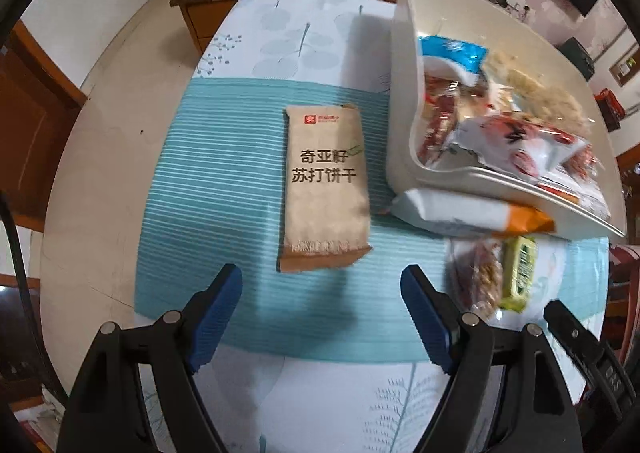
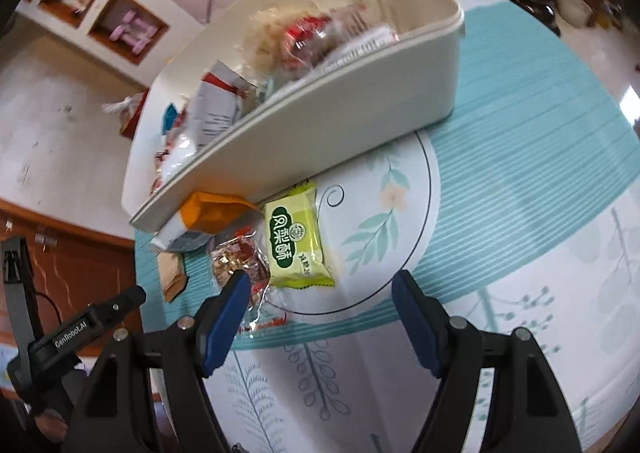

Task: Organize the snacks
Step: 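Grasp beige biscuit bag with left gripper while right gripper grasps green packet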

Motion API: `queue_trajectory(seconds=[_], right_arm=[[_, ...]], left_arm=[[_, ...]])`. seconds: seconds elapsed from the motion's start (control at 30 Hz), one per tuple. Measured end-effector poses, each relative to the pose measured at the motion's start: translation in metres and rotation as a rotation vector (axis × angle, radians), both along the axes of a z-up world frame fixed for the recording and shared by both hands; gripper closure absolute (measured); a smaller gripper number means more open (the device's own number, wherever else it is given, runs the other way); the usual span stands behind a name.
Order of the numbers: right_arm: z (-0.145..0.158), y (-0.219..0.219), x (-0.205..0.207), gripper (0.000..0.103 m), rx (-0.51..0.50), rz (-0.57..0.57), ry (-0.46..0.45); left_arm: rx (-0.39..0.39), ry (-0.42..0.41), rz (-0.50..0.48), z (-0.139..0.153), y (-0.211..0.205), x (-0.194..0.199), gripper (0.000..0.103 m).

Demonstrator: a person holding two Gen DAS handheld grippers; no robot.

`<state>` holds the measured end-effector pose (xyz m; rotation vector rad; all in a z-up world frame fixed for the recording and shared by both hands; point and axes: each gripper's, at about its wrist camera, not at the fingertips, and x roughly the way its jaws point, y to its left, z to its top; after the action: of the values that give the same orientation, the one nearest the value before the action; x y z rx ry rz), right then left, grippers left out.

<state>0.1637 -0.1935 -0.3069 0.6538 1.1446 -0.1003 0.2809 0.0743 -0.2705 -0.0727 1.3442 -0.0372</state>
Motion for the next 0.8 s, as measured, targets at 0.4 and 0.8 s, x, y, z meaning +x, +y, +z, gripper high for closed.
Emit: queue_trajectory(seconds=[0.4,0.8], right_arm=[[-0.016,0.032,0.023,0.036,-0.083,-0.037,0.045],[-0.024,0.070,0.041,0.057,-0.291,0.056,0.093]], left_arm=[[-0.017,0.048,0.028,-0.041,0.004,0.027,0.022],[0.017,0.027,0.017,-0.048,0.004,0.040,0.039]])
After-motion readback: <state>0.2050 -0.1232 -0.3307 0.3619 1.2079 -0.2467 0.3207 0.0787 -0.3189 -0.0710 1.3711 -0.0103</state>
